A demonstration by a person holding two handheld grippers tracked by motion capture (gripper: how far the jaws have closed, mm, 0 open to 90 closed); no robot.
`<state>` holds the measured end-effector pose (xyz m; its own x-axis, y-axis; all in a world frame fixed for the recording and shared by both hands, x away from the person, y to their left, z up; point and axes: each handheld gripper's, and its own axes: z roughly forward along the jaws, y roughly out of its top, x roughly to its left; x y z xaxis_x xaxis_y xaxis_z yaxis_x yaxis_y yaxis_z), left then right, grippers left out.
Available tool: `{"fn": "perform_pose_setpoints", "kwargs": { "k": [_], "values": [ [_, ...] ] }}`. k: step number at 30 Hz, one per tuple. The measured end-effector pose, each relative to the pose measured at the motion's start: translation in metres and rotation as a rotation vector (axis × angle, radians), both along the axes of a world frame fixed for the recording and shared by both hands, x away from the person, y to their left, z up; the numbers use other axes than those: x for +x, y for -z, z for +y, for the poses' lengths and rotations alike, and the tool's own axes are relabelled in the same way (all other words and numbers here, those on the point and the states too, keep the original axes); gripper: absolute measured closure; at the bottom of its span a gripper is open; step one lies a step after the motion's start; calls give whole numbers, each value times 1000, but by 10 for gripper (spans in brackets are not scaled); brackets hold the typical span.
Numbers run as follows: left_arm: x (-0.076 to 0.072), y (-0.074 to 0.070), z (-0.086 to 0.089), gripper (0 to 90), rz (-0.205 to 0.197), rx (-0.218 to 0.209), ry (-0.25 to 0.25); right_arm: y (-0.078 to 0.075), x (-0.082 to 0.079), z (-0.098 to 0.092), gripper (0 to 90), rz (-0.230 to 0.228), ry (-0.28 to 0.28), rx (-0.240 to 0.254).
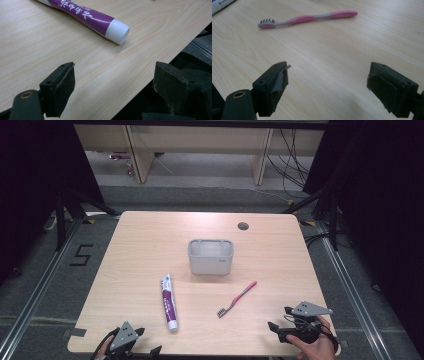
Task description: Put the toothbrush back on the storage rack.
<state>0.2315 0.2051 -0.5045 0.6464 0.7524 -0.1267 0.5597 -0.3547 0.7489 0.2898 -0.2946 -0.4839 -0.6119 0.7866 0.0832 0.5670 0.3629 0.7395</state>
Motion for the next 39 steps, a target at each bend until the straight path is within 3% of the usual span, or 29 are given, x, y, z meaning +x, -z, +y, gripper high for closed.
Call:
{"fn": "perform_pose_setpoints", "kwargs": {
  "k": [3,5,9,10,13,16,29,34,39],
  "values": [
    [0,1,-1,173,-10,-9,-11,-1,1,3,182,5,-18,-5],
    [0,1,-1,173,-9,-6,-11,-1,3,3,185,-39,-53,-28],
    [1,0,0,173,-4,8,9,-4,4,9,197,-23,-83,-33],
    [1,0,0,173,-5,7,8,-4,7,9,203,-55,-111,-50],
    [1,1,0,173,-4,5,7,-7,10,13,215,-65,-142,-80],
    [1,2,-1,173,-11,-22,-11,-8,13,16,217,-102,-172,-133],
    [1,2,-1,173,-13,-22,-12,-10,18,32,255,-100,-232,-185],
    [0,1,0,173,3,-9,-12,-12,24,37,278,-110,-282,-210],
    [1,1,0,173,-1,-13,-20,-14,28,41,294,-97,-284,-225]
  ]
}}
